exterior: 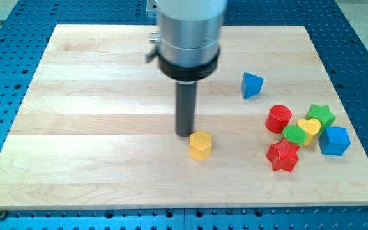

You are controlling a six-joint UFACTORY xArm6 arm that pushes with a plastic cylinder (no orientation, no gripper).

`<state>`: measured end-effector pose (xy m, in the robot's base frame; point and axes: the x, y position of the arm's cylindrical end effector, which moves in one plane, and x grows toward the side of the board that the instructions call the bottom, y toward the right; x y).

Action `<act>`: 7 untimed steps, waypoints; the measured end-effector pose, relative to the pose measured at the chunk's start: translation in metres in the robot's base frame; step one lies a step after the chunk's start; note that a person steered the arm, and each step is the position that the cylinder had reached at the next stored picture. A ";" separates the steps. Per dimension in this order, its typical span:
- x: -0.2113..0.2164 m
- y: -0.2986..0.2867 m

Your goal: Place the triangle at the center right of the board

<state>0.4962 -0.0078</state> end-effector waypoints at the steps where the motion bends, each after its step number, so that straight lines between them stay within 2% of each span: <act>1: -0.009 0.027; 3: -0.042 0.103; 7: -0.052 0.105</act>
<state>0.4446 0.0976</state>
